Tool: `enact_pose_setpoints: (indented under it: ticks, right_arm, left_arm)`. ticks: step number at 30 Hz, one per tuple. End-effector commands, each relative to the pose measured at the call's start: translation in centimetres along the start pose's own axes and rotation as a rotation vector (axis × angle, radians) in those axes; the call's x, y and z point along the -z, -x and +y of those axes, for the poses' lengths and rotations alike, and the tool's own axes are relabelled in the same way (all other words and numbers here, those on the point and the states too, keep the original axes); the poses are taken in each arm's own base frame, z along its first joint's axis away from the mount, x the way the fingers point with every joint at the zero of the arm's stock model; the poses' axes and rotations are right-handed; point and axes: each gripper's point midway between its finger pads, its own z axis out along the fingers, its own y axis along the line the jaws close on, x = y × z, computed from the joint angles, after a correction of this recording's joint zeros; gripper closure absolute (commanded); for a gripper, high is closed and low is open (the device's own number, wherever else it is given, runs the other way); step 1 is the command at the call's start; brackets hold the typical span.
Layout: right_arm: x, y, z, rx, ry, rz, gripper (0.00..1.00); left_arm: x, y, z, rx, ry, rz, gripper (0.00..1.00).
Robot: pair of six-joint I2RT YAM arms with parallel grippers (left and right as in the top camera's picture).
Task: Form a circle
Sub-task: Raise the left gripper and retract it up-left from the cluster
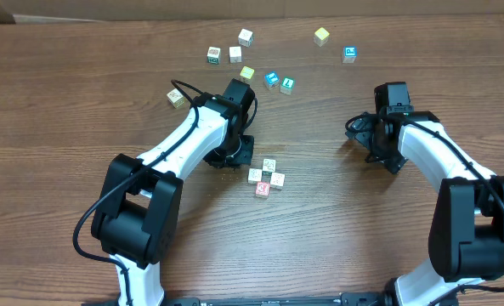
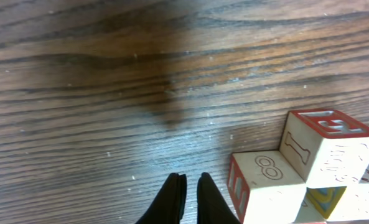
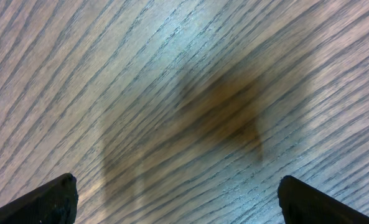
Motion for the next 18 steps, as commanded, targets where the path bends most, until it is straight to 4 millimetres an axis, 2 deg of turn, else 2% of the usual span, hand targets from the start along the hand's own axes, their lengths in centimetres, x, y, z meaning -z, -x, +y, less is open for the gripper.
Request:
enact_pose_setpoints:
  ticks: [1, 3, 5, 9, 10, 11, 12, 14, 18]
  right_arm:
    - [-0.2, 0.5, -0.7, -0.006, -0.025, -0.022, 0.0]
    - [-0.2, 0.8, -0.6, -0.008, -0.023, -0.035, 0.0]
    - [-0.2, 1.5, -0.3, -0.018, -0.007, -0.062, 0.0]
    - [-0.1, 3.0, -1.1, -0.041, -0.034, -0.117, 0.0]
    - [-0.1, 3.5, -1.5, -0.047, -0.049, -0.135, 0.0]
    - [-0.1, 3.7, -1.9, -0.051, -0.062, -0.146, 0.0]
    - [-0.1, 3.8, -2.0, -0.054, -0.065, -0.148, 0.0]
    - [-0.1, 3.9, -2.0, -0.059, -0.063, -0.149, 0.0]
    - [-0.1, 4.1, -1.8, -0.069, -0.054, -0.158, 0.0]
  left_arm:
    - [-0.5, 0.1, 1.5, -0.005, 0.059, -0.002, 0.92]
    - [-0.4, 0.5, 2.3, 0.009, 0.083, -0.016, 0.93]
    - [-0.2, 1.3, 4.0, 0.056, 0.111, -0.04, 0.93]
    - [0.1, 2.0, 6.5, 0.14, 0.114, -0.049, 0.9]
    - [0.2, 2.2, 7.3, 0.16, 0.116, -0.051, 0.83]
    - [0.3, 2.4, 8.2, 0.182, 0.12, -0.054, 0.73]
    - [0.4, 2.5, 9.0, 0.2, 0.127, -0.059, 0.57]
    - [0.6, 2.7, 11.0, 0.238, 0.161, -0.069, 0.0]
    - [0.9, 2.9, 13.4, 0.297, 0.175, -0.073, 0.0]
